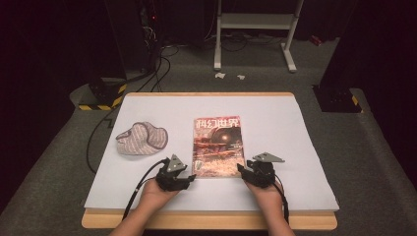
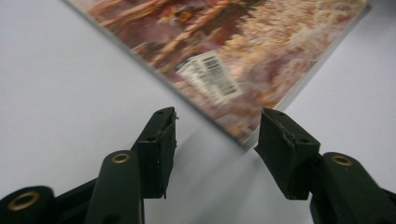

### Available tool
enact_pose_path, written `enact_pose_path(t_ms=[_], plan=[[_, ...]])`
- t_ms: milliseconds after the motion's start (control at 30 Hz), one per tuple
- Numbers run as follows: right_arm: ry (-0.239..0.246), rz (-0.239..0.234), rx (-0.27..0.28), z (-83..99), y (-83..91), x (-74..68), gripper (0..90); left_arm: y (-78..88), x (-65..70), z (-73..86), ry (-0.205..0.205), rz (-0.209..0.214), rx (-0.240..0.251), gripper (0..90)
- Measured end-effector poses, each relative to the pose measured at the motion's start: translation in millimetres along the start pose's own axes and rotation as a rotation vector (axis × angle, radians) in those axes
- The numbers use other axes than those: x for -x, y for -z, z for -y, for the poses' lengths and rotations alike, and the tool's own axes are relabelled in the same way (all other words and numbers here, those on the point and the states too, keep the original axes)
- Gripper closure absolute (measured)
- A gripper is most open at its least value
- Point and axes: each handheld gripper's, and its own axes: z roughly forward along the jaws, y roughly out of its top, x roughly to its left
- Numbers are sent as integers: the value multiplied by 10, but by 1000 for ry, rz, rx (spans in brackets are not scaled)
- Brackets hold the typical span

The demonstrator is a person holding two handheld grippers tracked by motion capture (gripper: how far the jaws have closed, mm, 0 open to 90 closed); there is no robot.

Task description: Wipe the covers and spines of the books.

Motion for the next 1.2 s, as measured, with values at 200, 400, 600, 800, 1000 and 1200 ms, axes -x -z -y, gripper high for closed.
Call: enact_pose_path(t_ms=[200, 400, 600, 800, 1000, 1200], plan=[[23, 34, 8, -5, 20, 46, 506, 292, -333, 176, 37, -105, 36, 432], [30, 89, 18, 15, 75, 174, 494, 512, -712, 419, 164, -189, 64, 398], [18, 173, 33, 47, 191, 373, 479, 607, -919, 504, 235, -225, 73, 383], [18, 285, 56, 90, 374, 590, 459, 671, -963, 514, 245, -233, 94, 380], [-9, 318, 61, 122, 440, 695, 451, 652, -952, 509, 234, -223, 89, 378], [-1, 316, 54, 129, 411, 692, 449, 651, -956, 514, 235, -226, 87, 377]])
